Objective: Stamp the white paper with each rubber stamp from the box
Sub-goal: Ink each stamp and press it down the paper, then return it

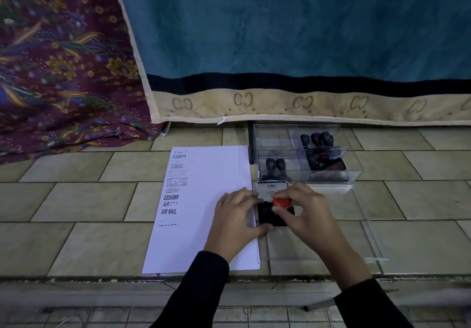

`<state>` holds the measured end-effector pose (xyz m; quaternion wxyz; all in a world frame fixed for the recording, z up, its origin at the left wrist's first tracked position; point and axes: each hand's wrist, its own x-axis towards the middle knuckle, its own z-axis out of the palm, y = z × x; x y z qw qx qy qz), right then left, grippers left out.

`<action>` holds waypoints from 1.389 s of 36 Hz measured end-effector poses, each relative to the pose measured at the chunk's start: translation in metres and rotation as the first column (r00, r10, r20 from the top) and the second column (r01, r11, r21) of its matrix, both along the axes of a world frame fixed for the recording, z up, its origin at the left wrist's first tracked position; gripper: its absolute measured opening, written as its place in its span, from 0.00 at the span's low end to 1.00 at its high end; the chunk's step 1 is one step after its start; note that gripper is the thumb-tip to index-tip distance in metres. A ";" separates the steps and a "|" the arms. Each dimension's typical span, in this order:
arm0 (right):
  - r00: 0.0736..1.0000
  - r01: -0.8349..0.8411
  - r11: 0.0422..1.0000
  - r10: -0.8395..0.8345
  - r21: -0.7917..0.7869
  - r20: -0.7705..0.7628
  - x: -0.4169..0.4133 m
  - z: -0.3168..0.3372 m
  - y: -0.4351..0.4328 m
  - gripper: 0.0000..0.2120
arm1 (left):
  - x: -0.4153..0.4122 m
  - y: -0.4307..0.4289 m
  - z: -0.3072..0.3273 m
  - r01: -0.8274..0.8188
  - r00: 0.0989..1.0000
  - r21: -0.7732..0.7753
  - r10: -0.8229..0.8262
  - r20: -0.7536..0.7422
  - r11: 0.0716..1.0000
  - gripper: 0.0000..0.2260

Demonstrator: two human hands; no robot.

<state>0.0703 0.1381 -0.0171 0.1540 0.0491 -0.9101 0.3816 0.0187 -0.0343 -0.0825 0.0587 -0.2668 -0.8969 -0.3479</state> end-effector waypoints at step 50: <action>0.986 0.028 0.997 -0.015 -0.076 0.167 -0.003 0.005 -0.004 0.15 | -0.004 -0.013 0.024 -0.064 0.963 0.376 -0.042 0.267 0.924 0.17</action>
